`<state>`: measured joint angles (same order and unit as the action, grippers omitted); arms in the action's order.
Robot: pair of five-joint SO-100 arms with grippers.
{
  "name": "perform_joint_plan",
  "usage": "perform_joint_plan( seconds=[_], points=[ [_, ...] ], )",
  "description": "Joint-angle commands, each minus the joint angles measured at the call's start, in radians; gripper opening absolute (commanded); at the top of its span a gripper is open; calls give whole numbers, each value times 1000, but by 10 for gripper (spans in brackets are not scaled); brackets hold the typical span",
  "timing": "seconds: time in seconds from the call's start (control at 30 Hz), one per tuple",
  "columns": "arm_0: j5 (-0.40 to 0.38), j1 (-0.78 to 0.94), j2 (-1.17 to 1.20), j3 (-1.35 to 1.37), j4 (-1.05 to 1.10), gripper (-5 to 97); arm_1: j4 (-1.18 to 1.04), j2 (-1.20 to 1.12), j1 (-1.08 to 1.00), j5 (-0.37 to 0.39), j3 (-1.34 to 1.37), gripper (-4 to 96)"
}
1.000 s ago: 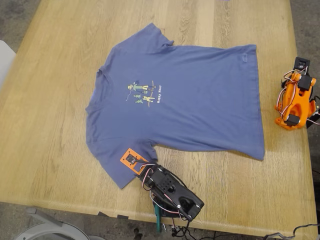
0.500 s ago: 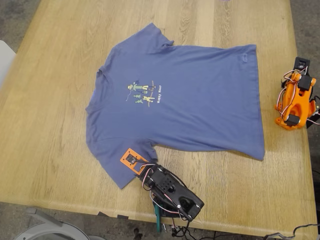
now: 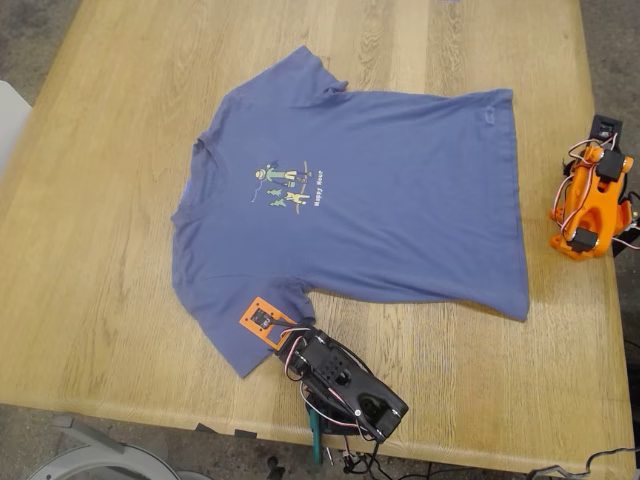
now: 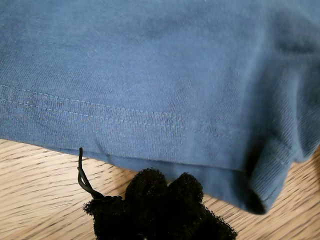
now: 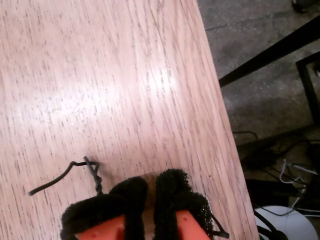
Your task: Fold a T-shirt
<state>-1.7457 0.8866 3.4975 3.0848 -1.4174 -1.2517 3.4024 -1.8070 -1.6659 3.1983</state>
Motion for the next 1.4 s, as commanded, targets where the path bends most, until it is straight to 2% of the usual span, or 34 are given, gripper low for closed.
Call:
perform_joint_plan(
  seconds=[0.0,0.07,0.27,0.43,0.5,0.57,0.67,0.7,0.73,0.83,0.93,1.0,1.1,1.23,1.27,1.37],
  points=[
    [-74,0,112,-20,-11,1,-5,2,-17,5,69,119],
    [-106,14,112,-20,-9,1,-5,2,-26,8,69,119],
    [-87,40,112,-20,-11,3,-5,5,-52,48,66,108],
    [-164,51,112,-20,-11,0,114,5,-91,18,66,124],
    [-276,41,112,-20,-11,0,216,5,-81,18,66,122],
    [-236,49,112,-20,-11,2,291,5,-80,34,66,112],
    [-242,48,112,-20,-11,2,365,5,-103,48,46,108],
    [-222,51,112,-20,-11,3,377,5,-110,57,32,110],
    [-173,66,112,-20,-8,3,383,5,-121,67,18,120],
    [-91,112,112,-20,101,14,397,5,-149,97,-17,151],
    [61,169,112,-20,301,21,442,5,-173,118,-40,163],
    [91,181,112,-20,446,77,476,5,-189,135,-54,176],
    [75,212,112,-23,581,152,549,5,-218,156,-66,195],
    [37,210,112,-20,744,458,644,5,-253,206,-67,263],
    [31,210,112,-20,778,498,664,5,-256,222,-67,290],
    [26,216,110,-63,723,517,689,5,-245,273,-86,354]
  ],
)
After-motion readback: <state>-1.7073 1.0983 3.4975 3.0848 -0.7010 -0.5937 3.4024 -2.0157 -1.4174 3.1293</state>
